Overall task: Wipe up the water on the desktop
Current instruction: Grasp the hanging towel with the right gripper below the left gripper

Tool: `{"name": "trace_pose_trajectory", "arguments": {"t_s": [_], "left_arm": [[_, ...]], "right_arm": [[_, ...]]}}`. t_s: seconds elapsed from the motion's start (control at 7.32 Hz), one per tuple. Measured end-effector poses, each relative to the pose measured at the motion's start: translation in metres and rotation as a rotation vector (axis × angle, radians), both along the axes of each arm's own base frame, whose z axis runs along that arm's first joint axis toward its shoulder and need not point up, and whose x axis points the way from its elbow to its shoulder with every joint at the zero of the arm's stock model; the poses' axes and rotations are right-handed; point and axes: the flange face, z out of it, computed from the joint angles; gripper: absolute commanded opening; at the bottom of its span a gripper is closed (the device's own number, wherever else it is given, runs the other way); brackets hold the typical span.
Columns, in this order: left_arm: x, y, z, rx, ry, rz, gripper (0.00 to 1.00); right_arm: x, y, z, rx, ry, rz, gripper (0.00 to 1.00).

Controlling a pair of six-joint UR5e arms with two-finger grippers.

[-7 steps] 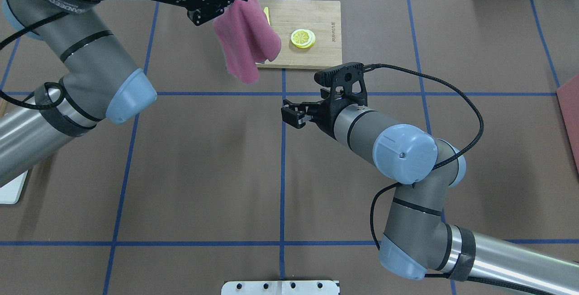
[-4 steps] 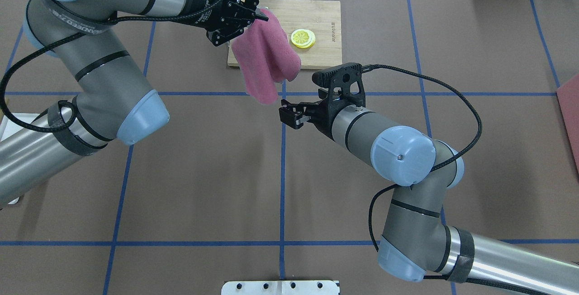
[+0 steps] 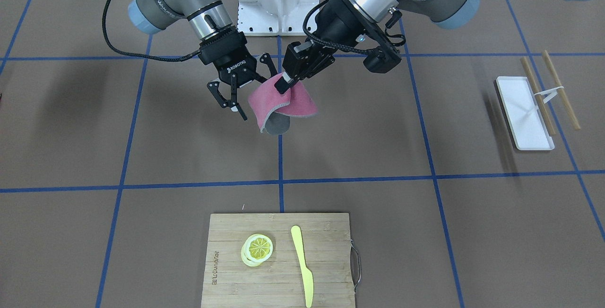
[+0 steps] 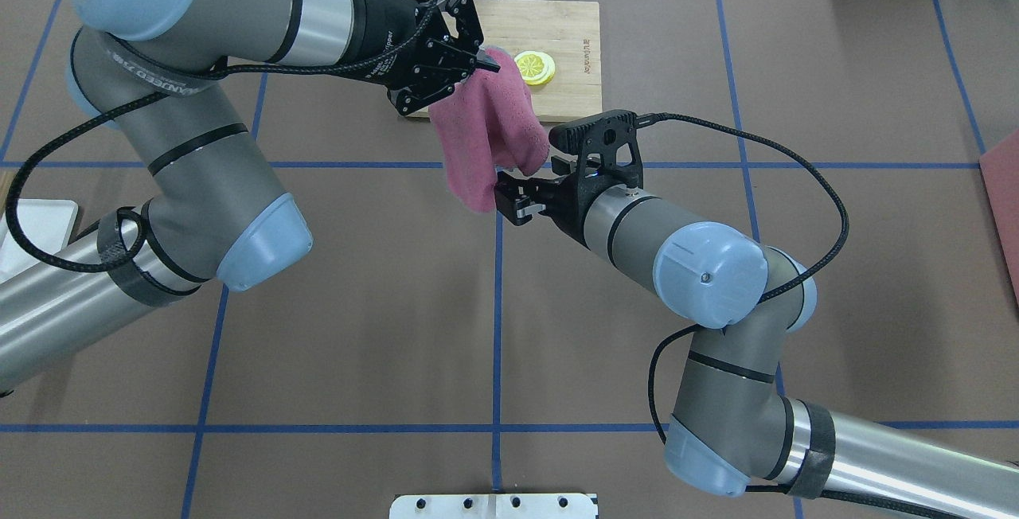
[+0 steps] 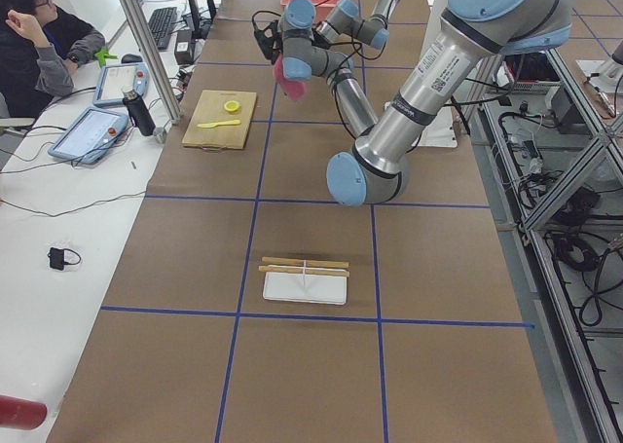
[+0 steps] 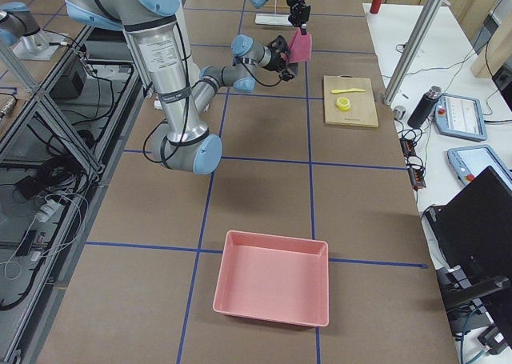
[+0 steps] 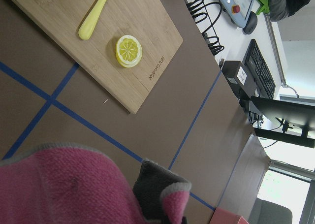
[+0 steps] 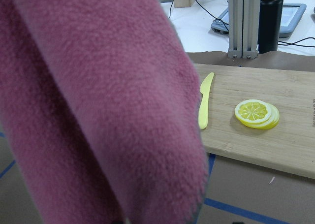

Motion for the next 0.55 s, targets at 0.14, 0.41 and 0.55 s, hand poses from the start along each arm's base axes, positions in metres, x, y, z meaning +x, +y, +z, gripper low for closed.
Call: {"name": "trace_pose_trajectory", "arguments": {"t_s": [0.14,0.41,0.55], "left_arm": [[0.002,0.003,-0.001,0.002,0.003,0.009,0.0],[0.008,0.016,-0.005,0.012,0.013,0.034,0.0],[0.015,0.023,-0.006,0.014,0.016,0.052,0.0]], "right_arm": [[0.001,0.0,0.0,0.0,-0.002,0.001,0.81],[0.001,0.0,-0.001,-0.006,-0.012,0.002,0.8],[0.001,0.0,-0.002,-0.008,-0.014,0.003,0.74]]}}
